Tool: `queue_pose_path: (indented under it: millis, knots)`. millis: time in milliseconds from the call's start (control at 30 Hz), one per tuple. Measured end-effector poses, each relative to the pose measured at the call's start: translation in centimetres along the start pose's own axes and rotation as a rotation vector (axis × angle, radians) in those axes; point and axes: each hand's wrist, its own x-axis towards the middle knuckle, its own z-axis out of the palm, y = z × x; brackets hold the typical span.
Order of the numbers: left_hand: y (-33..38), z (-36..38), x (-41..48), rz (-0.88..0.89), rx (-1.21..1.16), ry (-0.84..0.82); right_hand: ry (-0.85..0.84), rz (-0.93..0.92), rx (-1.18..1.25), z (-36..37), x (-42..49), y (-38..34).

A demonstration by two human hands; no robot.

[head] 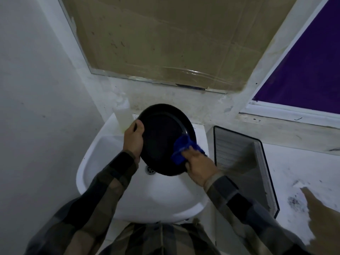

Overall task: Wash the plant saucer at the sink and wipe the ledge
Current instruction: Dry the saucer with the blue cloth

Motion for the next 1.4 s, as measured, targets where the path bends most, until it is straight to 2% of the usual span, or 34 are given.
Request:
queue_pose_path:
  millis: [133, 233, 300, 433, 533, 633, 800, 900, 967, 1100, 1200, 1267, 1400]
  knots:
    - [-0.7, 1.0, -0.2, -0.008, 0.022, -0.004, -0.111, -0.152, 0.243, 0.9, -2.7, -3.1]
    - [-1.8, 1.8, -0.6, -0.117, 0.003, -0.028, -0.111, -0.241, 0.401, 1.0, -0.8, -4.6]
    - [-2.2, 2.0, -0.8, -0.167, -0.048, -0.024, -0.037, -0.260, 0.342, 0.3, 1.4, -4.7]
    - [-1.7, 1.8, -0.8, -0.106, -0.038, -0.075, 0.045, -0.264, 0.127, -0.3, 4.1, -3.8]
    - [-2.3, 1.4, -1.2, -0.126, -0.058, -0.116, 0.147, -0.120, 0.003, -0.8, 5.2, -2.1]
    - [-3.1, 1.0, -1.2, -0.151, -0.055, -0.149, 0.102, -0.047, 0.015, -0.2, 5.1, -1.0]
    - [-3.2, 0.5, -0.8, -0.246, -0.046, -0.187, -0.084, -0.261, 0.143, 1.5, 2.8, -3.5]
    - [-2.7, 0.0, -0.4, -0.278, -0.012, -0.276, -0.198, -0.146, 0.311, 0.9, 1.7, -5.4]
    - [-2.1, -0.2, -0.2, -0.276, 0.032, -0.322, -0.136, -0.188, 0.179, 0.5, 2.2, -5.3]
    - [-1.4, -0.6, -0.4, -0.306, 0.109, -0.368, 0.138, -0.271, -0.221, 0.1, 4.3, -3.1]
    - [-1.0, -1.1, -1.0, -0.262, 0.104, -0.373, 0.179, -0.210, -0.379, -1.1, 5.5, -1.6]
    - [-0.5, -1.3, -1.4, -0.178, 0.162, -0.343, 0.242, -0.145, -0.341, -1.9, 5.8, -0.6]
    - [-0.3, -1.9, -1.3, -0.020, 0.171, -0.253, 0.293, 0.021, -0.080, -2.7, 5.1, 0.8]
